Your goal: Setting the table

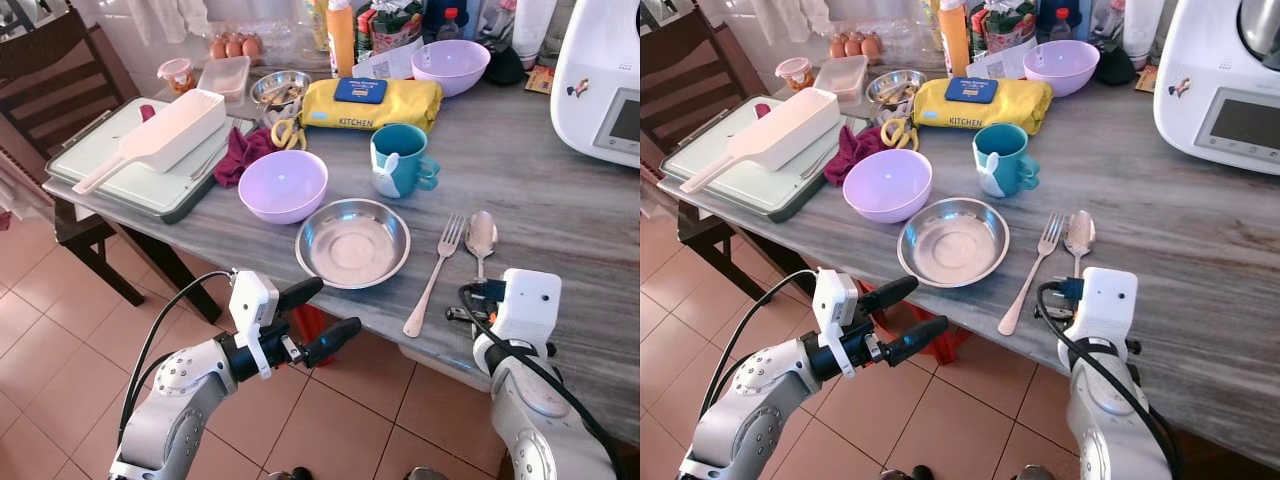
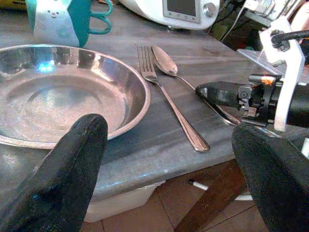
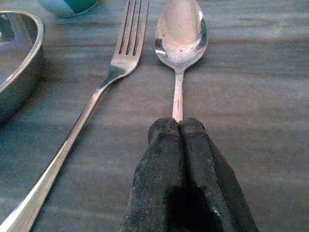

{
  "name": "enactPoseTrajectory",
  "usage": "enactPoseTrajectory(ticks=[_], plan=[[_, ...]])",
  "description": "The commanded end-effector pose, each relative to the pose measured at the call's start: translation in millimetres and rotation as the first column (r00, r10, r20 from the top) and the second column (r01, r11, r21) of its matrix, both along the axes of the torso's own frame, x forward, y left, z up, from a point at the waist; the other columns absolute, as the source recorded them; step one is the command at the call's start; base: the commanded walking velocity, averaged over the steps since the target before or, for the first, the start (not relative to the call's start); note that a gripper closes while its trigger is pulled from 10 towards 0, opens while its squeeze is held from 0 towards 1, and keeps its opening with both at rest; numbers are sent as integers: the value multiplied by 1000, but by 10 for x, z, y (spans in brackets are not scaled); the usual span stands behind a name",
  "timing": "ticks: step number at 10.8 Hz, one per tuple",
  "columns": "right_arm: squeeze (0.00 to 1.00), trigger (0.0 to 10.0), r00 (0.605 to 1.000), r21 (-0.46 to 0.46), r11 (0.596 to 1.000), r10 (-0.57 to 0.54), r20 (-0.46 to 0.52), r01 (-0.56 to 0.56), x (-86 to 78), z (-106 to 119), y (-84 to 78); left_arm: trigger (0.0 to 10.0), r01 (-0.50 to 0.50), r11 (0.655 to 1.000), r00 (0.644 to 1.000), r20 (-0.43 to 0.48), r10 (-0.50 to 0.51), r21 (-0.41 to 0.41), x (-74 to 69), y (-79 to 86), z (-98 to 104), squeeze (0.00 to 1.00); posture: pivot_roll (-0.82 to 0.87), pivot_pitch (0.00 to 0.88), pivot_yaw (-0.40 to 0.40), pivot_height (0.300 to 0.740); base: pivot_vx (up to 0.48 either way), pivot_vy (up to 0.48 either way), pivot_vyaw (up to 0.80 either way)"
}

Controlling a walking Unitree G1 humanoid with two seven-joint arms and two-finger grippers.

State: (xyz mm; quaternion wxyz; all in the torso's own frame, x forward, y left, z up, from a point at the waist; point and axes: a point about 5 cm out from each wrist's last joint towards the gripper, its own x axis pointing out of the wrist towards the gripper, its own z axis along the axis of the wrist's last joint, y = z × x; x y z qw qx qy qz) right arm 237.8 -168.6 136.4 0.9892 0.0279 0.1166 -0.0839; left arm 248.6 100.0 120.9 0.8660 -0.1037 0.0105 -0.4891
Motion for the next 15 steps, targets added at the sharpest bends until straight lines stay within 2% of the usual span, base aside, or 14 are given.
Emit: enactPoseTrajectory(ticks=[1, 2, 3, 4, 5, 9, 11, 12, 15], plan=[[0, 0, 997, 13, 1000, -23, -76, 24, -55, -128, -6, 10000, 3, 1000, 1000, -5, -3, 17, -19, 24, -27, 0, -139, 148, 158, 740, 0, 0, 0], [0, 0, 997, 15, 1000, -25, -74, 27, -64, -126, 3, 10000, 7, 1000, 1000, -3, -7, 20, -20, 23, -23, 0, -141, 148, 162, 740, 0, 0, 0], [0, 2275, 998, 24, 999, -28, -51, 29, -49, -98, 19, 10000, 11, 1000, 1000, -1, -11, 23, -11, 21, -17, 0, -141, 148, 165, 740, 0, 0, 0], [267, 9216, 999, 31, 999, -23, -23, 24, -29, -57, 37, 10000, 10, 1000, 1000, 0, -10, 25, -6, 23, -17, 0, -141, 149, 167, 740, 0, 0, 0], [910, 10000, 999, 28, 999, -33, -6, 33, -17, -24, 39, 10000, 10, 1000, 1000, 0, -10, 25, -2, 24, -18, 0, -140, 149, 167, 740, 0, 0, 0], [894, 10000, 1000, 66, 998, -25, -6, 25, 0, -30, 91, 10000, 4, 1000, 1000, -6, -3, 25, 4, 30, -23, 0, -136, 148, 167, 740, 0, 0, 0], [1000, 10000, 1000, 90, 996, -7, 9, 6, -5, -7, 117, 10000, 4, 1000, 1000, -3, -4, 25, 7, 29, -21, 0, -138, 147, 166, 740, 0, 0, 0], [1000, 10000, 1000, 91, 996, -1, 21, -1, -8, 14, 123, 10000, 4, 1000, 1000, -2, -4, 24, 8, 28, -19, 0, -138, 146, 167, 740, 0, 0, 0], [1000, 10000, 995, 26, 1000, 6, 103, -9, 5, 164, 98, 10000, 2, 1000, 1000, 1, -2, 18, 21, 23, -16, 0, -142, 144, 167, 740, 0, 0, 0]])
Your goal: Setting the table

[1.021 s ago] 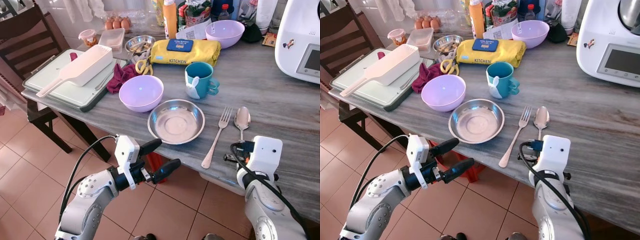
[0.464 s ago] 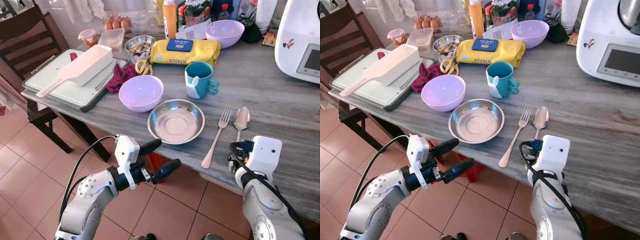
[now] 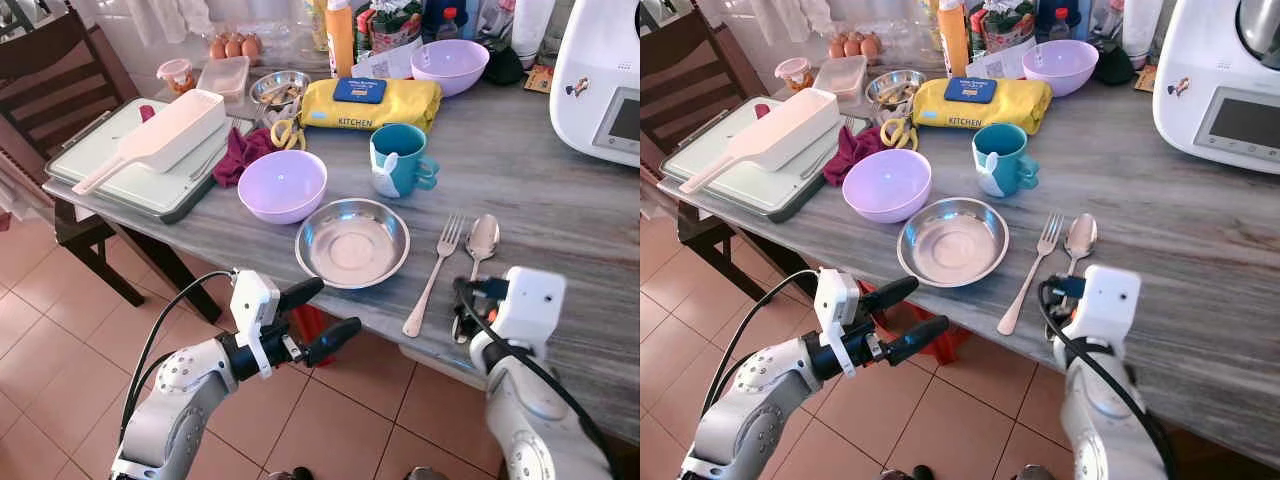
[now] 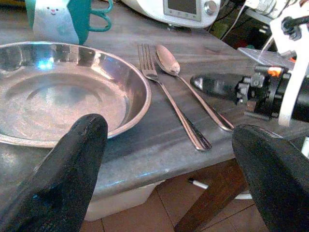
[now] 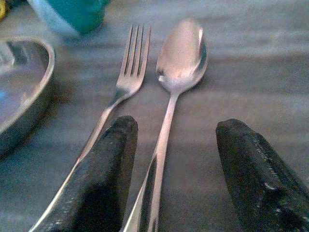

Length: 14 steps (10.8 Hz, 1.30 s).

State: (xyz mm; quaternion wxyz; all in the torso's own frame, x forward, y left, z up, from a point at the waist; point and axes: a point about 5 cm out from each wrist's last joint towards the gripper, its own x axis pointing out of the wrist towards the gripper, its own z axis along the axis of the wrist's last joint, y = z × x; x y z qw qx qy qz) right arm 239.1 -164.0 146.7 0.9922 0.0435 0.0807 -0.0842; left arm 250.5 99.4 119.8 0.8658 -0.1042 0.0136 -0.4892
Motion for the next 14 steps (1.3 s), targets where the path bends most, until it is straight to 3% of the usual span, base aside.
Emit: enactPoseTrajectory(ticks=[1, 4, 6, 8, 10, 14], plan=[[1000, 10000, 998, -7, 1000, 11, 54, -11, 0, 110, 48, 10000, -2, 1000, 1000, 10, 2, 11, 6, 26, 3, 0, -142, 144, 167, 740, 0, 0, 0], [1000, 10000, 982, -95, 995, 46, 182, -29, 45, 313, 65, 10000, -15, 1000, 1000, 15, 15, -2, 44, 9, 13, 0, -148, 129, 158, 740, 0, 0, 0], [1000, 10000, 921, -238, 969, 149, 361, -64, 79, 616, 137, 10000, -99, 995, 994, 44, 100, -16, 102, 32, 45, 0, -144, 121, 156, 740, 0, 0, 0], [1000, 10000, 893, -318, 945, 203, 402, -71, 116, 679, 161, 10000, -120, 992, 991, 55, 122, -35, 131, 29, 80, 0, -132, 91, 152, 740, 0, 0, 0], [1000, 10000, 883, -338, 939, 209, 419, -61, 145, 678, 161, 10000, -148, 988, 986, 66, 151, -42, 170, 34, 98, 0, -129, 74, 149, 740, 0, 0, 0], [1000, 10000, 902, -388, 921, 191, 386, -29, 54, 481, 50, 10000, -211, 976, 975, 64, 214, -45, 185, 54, 57, 0, -131, 58, 153, 740, 0, 0, 0]])
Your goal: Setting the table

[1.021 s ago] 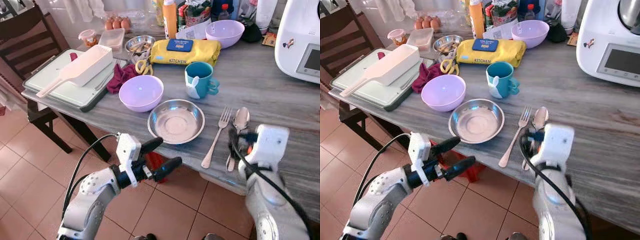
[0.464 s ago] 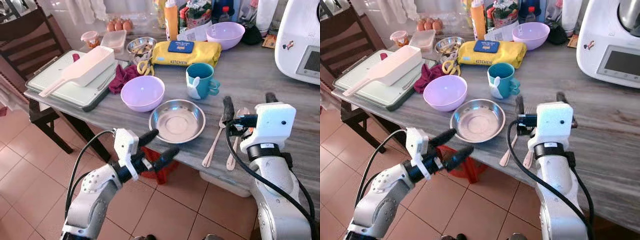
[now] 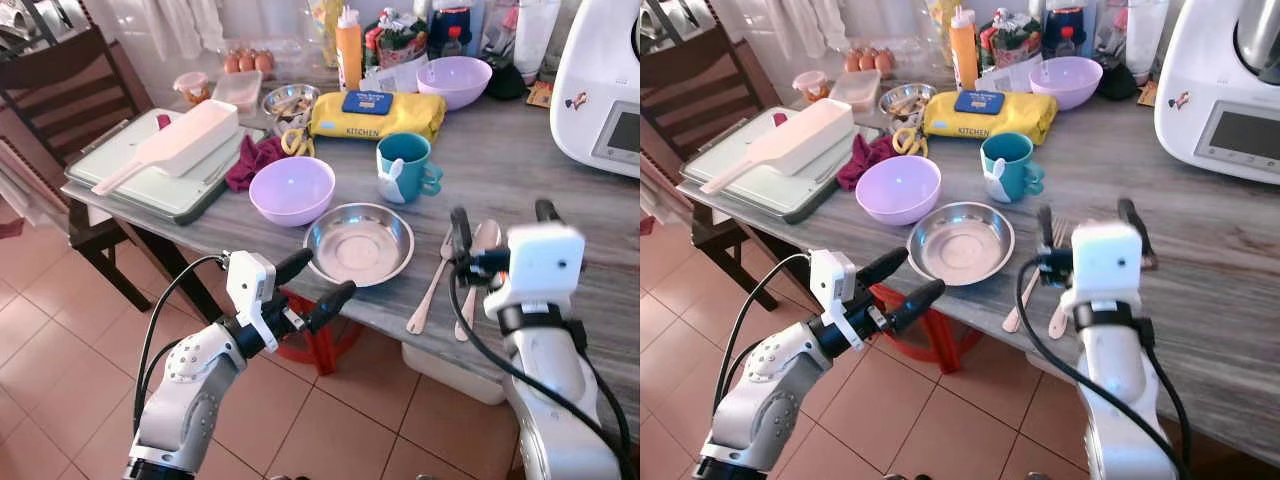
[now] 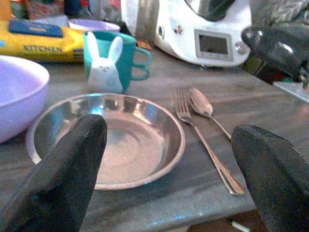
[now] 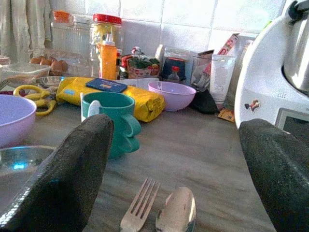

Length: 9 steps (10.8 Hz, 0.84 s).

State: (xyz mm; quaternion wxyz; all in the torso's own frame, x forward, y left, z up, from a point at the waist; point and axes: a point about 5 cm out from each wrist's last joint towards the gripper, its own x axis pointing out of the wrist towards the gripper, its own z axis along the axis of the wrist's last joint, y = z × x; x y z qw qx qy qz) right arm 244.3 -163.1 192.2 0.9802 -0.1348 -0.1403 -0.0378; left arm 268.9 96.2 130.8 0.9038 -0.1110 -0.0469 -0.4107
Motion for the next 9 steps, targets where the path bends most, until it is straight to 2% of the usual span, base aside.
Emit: enactPoseTrajectory(ticks=[1, 3, 6, 7, 9], plan=[[1000, 10000, 1000, -11, 1000, 17, 8, -17, -34, -16, 33, 10000, -94, 996, 996, 5, 94, 14, 29, 125, -36, 0, -133, 58, 155, 740, 0, 0, 0], [1000, 10000, 1000, -2, 1000, 13, -1, -13, -57, -48, 22, 10000, -204, 979, 978, 50, 204, 2, 53, 197, 5, 0, -137, 56, 156, 740, 0, 0, 0], [1000, 10000, 999, 19, 999, 37, -11, -36, -48, -79, 51, 10000, -282, 958, 960, 11, 281, 58, 44, 200, -118, 0, -135, 52, 156, 740, 0, 0, 0], [1000, 10000, 996, 53, 996, 80, -38, -78, -50, -115, 98, 10000, -274, 959, 961, -26, 276, 76, 22, 217, -210, 0, -136, 54, 158, 740, 0, 0, 0], [1000, 10000, 984, 96, 985, 154, -84, -146, -109, -207, 158, 10000, -175, 981, 979, -88, 182, 81, -63, 161, -330, 0, -136, 63, 156, 740, 0, 0, 0]])
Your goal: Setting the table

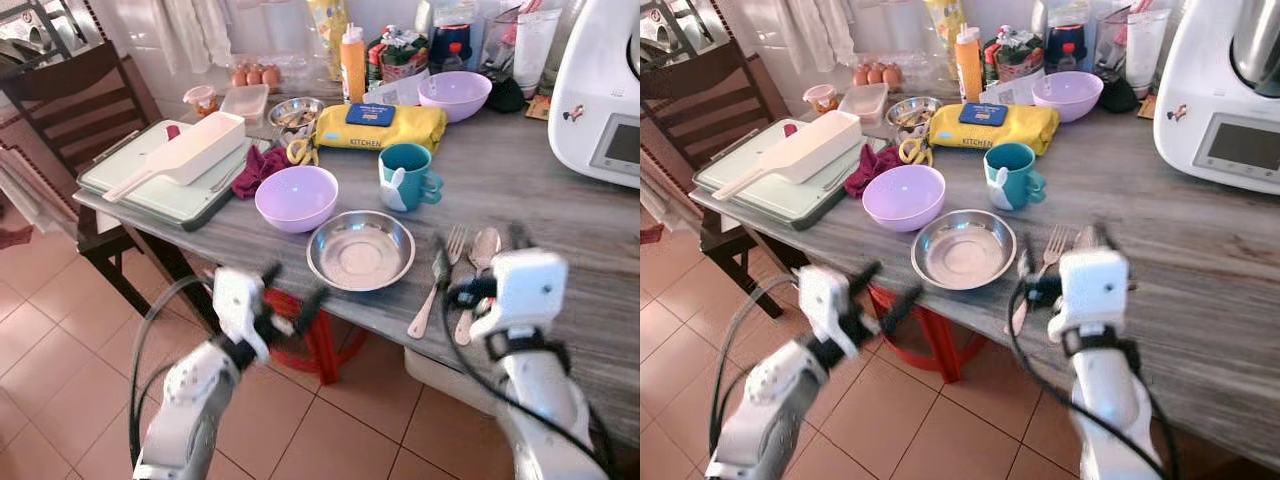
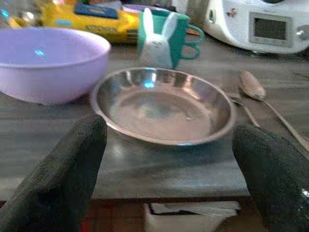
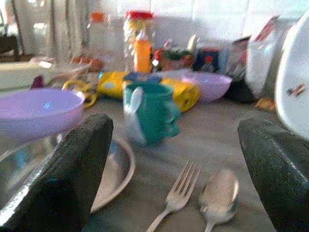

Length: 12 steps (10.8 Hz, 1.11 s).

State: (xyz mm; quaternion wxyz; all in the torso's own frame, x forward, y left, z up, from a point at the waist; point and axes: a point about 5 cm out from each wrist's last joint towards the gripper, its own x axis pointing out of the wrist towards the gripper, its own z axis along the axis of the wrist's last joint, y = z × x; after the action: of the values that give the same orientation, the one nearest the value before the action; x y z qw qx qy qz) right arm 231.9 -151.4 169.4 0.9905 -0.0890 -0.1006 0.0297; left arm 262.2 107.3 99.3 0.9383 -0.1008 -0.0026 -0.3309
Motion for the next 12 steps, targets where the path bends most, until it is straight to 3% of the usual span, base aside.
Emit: enactPoseTrajectory(ticks=[1, 3, 4, 5, 10, 12], plan=[[1000, 10000, 1000, 10, 1000, 28, -12, -28, -21, -4, 44, 10000, 31, 999, 999, -39, -30, 9, -23, 31, -67, 0, -143, 72, 159, 740, 0, 0, 0], [1000, 10000, 999, 25, 999, 29, -15, -29, -40, 16, 27, 10000, 86, 996, 995, -60, -85, 22, -31, -6, -138, 0, -153, 84, 162, 740, 0, 0, 0], [1000, 10000, 989, 54, 989, 140, -42, -137, -96, 8, 129, 10000, 114, 993, 991, -71, -112, 26, -13, -38, -172, 0, -163, 90, 166, 740, 0, 0, 0], [1000, 10000, 986, 50, 988, 152, -65, -149, -134, -18, 143, 10000, 124, 992, 990, -77, -121, 28, -3, -59, -195, 0, -171, 93, 167, 740, 0, 0, 0], [1000, 10000, 972, 54, 998, 38, -232, -26, -402, -219, -55, 10000, 155, 988, 985, -72, -154, 15, 108, -205, -188, 0, -221, 128, 188, 740, 0, 0, 0], [1000, 10000, 968, 63, 998, 39, -248, -24, -418, -230, -32, 10000, 174, 985, 983, -66, -173, 13, 140, -266, -177, 0, -229, 127, 194, 740, 0, 0, 0]])
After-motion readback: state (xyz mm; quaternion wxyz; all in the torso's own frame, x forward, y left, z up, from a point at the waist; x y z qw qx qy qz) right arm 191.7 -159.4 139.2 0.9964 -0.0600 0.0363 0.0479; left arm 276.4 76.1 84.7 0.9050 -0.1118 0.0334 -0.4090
